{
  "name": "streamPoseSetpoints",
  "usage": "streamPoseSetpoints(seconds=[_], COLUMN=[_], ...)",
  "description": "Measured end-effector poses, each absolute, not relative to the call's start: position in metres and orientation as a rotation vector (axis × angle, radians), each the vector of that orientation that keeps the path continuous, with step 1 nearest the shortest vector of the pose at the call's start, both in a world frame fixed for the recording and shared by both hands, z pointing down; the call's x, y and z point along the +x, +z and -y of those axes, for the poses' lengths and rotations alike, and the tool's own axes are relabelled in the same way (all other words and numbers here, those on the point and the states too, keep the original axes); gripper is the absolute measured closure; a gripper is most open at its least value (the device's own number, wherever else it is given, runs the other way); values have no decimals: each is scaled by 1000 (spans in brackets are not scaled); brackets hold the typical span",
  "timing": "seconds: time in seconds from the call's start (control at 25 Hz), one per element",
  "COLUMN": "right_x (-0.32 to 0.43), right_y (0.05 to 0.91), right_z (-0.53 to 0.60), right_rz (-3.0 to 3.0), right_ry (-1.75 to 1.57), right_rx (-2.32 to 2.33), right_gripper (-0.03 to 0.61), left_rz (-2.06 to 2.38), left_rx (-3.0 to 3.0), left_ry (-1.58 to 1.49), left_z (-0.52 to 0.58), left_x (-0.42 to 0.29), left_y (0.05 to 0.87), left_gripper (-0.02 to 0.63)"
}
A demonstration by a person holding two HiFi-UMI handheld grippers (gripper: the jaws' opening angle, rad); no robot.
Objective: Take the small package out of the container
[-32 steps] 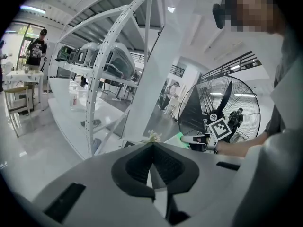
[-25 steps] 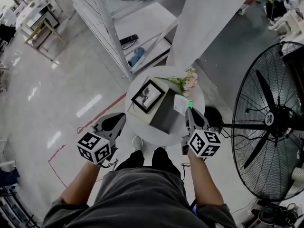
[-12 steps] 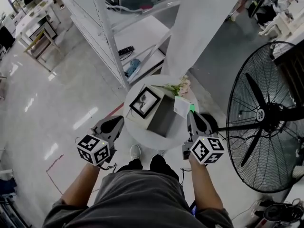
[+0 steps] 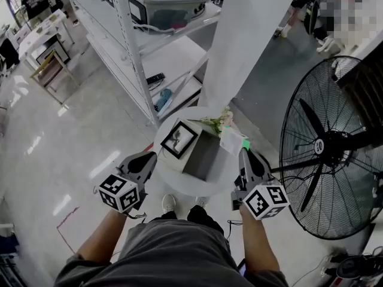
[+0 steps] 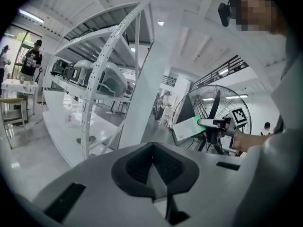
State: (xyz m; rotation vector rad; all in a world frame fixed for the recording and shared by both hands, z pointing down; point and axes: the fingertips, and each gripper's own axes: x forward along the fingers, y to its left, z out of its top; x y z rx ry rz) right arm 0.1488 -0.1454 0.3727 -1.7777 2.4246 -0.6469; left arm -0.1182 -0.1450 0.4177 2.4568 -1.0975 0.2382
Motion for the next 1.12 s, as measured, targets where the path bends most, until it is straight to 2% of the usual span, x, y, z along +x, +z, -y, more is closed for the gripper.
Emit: streamPoseSetpoints(seconds=[0.52, 1.12], right_x=[155, 158], right_y=[330, 335], right_z=[133, 137], right_rz=[-2397, -2404], right_ry=[-536, -538], right_rx=[-1754, -1744], right_gripper=[554, 554], left_rz=[1078, 1090], left_rx=[2494, 2493], left_ry=[216, 206], left_z=[153, 158], left_x=[-111, -108], left_y=[403, 409], left_gripper=[598, 598])
